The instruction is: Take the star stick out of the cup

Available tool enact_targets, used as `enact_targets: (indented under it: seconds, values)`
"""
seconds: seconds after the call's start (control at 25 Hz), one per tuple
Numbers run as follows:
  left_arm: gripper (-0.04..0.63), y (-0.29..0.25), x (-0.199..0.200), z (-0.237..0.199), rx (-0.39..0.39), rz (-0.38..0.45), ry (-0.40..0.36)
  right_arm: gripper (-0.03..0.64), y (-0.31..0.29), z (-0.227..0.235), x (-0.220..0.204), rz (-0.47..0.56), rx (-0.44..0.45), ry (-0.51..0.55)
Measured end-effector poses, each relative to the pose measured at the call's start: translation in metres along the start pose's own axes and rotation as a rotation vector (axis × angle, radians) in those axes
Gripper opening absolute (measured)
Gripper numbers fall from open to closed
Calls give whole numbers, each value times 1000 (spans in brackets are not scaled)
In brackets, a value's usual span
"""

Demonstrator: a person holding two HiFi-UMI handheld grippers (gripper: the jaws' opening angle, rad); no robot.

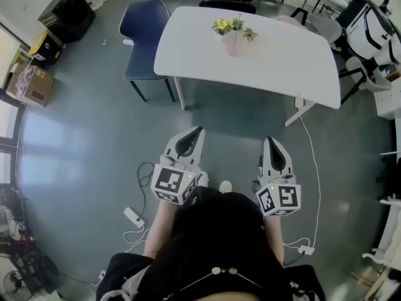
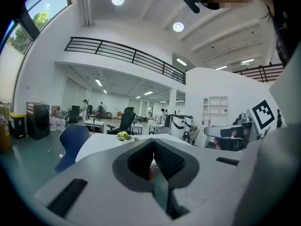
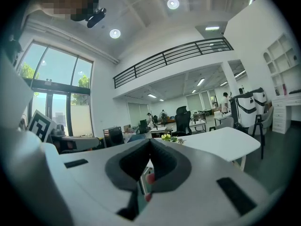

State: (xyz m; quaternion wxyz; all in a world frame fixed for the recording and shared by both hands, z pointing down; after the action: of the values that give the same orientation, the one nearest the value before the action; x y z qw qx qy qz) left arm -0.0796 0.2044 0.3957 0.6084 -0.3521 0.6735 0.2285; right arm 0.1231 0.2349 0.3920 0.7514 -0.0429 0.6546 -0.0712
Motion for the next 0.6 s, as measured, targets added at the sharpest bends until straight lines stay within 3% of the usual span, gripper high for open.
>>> enact_targets:
  seconds: [0.2,0.6]
  values:
    - [6,2,-1,-12,3,-8,-9,2,-7,-5,-4,-10,-6,-23]
    - [7,9,-4,-42,-67,15,-6,2,-24,-33,-14,-12,-39,-40]
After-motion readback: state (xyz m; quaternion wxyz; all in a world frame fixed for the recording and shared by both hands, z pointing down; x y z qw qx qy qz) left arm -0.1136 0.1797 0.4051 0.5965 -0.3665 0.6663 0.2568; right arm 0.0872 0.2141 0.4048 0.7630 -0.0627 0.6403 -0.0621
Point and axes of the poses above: the fingertips, and each gripper's own axes: y backward along the fingers, z to its right, x out of its top, the point moved 3 cm from there along y, backward along the fingers, and after that the axes turned 14 degrees about -x, right-handed, at the moved point
